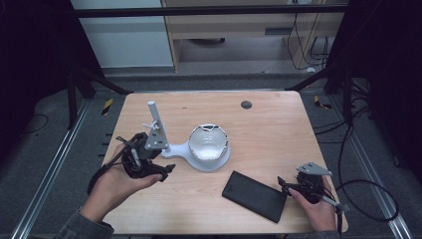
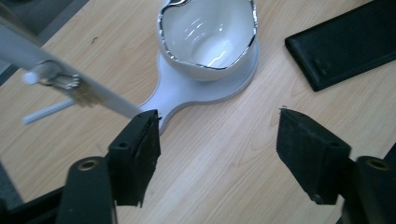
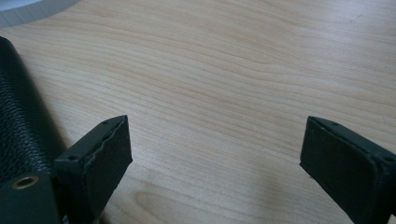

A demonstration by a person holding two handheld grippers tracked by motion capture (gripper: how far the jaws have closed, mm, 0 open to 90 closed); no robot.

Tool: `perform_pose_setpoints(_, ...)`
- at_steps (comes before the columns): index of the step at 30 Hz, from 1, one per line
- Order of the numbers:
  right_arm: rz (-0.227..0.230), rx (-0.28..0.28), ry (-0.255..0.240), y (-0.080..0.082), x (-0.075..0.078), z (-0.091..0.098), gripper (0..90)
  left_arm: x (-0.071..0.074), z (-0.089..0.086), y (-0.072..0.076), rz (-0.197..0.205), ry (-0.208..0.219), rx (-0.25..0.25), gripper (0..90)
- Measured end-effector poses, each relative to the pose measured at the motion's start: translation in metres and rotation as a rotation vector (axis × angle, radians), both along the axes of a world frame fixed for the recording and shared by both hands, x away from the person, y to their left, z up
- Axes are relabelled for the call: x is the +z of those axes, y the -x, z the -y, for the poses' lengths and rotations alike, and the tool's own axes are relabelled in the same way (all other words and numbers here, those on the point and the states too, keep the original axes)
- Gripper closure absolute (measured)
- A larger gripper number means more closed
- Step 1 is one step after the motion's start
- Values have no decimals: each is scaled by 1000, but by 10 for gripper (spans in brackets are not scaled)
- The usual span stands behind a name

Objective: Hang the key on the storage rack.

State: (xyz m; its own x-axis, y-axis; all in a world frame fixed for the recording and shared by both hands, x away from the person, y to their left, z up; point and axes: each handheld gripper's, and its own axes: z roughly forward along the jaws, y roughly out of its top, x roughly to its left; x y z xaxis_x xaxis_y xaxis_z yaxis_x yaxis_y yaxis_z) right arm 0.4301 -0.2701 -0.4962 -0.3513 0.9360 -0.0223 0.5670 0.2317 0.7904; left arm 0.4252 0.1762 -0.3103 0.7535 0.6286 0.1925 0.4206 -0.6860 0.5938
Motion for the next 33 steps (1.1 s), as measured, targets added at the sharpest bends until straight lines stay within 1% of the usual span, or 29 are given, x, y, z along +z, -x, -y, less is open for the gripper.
perform_pose_setpoints(1,6,-1,2,2,1,0,101,-4,3,1,-4,14,0,232)
perform_pose_setpoints(2,11,5,1,4,2,0,107,-8,5,2,-10,40,-7,204)
perform_pose_setpoints(3,25,9,1,8,5,-1,137,-13,7,3,-16,56,-16,172)
perform_pose_setpoints(4,33,17,1,10,6,-1,133,-23,12,5,-24,93,-41,155)
perform_pose_setpoints(6,42,26,5,13,9,-3,127,-32,18,7,-27,110,-66,120)
perform_pose_setpoints(7,42,26,5,13,9,-3,127,-32,18,7,-27,110,-66,113)
perform_pose_setpoints(8,47,31,6,15,9,-3,120,-36,21,8,-24,114,-78,113)
perform_pose_setpoints(9,48,37,8,18,11,-5,108,-42,26,10,-8,124,-94,107)
perform_pose_setpoints(10,50,40,11,19,11,-6,102,-45,28,11,-5,141,-97,105)
perform_pose_setpoints(11,50,40,11,19,11,-6,102,-45,28,11,-5,141,-97,105)
perform_pose_setpoints(12,56,60,6,22,12,-7,76,-50,32,11,-4,171,-107,105)
perform_pose_setpoints(13,59,70,4,24,13,-8,73,-50,32,11,-4,171,-107,105)
perform_pose_setpoints(14,63,80,3,25,13,-9,67,-56,36,12,8,201,-115,106)
perform_pose_setpoints(15,63,80,3,25,13,-9,67,-56,36,12,8,201,-115,106)
perform_pose_setpoints(16,66,101,-2,29,14,-12,61,-63,38,14,25,250,-115,111)
perform_pose_setpoints(17,66,101,-2,29,14,-12,61,-63,38,14,25,250,-115,132)
perform_pose_setpoints(18,70,111,3,31,14,-13,62,-67,40,14,34,264,-117,132)
perform_pose_setpoints(19,72,117,6,33,15,-14,64,-71,41,14,36,267,-126,142)
perform_pose_setpoints(22,77,138,4,42,17,-19,74,-82,45,14,55,262,-131,141)
perform_pose_setpoints(23,77,138,4,42,17,-19,74,-88,47,14,50,254,-136,141)
perform_pose_setpoints(24,80,155,14,47,17,-23,76,-96,50,13,33,246,-143,138)
perform_pose_setpoints(25,80,155,14,47,17,-23,76,-96,50,13,33,246,-143,136)
perform_pose_setpoints(26,84,171,23,49,17,-25,78,-104,52,13,15,242,-147,134)
perform_pose_setpoints(27,84,171,23,49,17,-25,78,-104,52,13,15,242,-147,130)
perform_pose_setpoints(29,89,178,26,51,17,-28,81,-111,55,12,-2,247,-151,124)
perform_pose_setpoints(30,86,182,22,51,17,-29,81,-118,58,11,-20,255,-160,122)
perform_pose_setpoints(31,86,182,22,51,17,-29,81,-118,58,11,-20,255,-160,123)
perform_pose_setpoints(32,84,192,25,51,17,-31,79,-125,61,10,-32,259,-163,124)
perform_pose_setpoints(33,84,192,25,51,17,-31,79,-125,61,10,-32,259,-163,125)
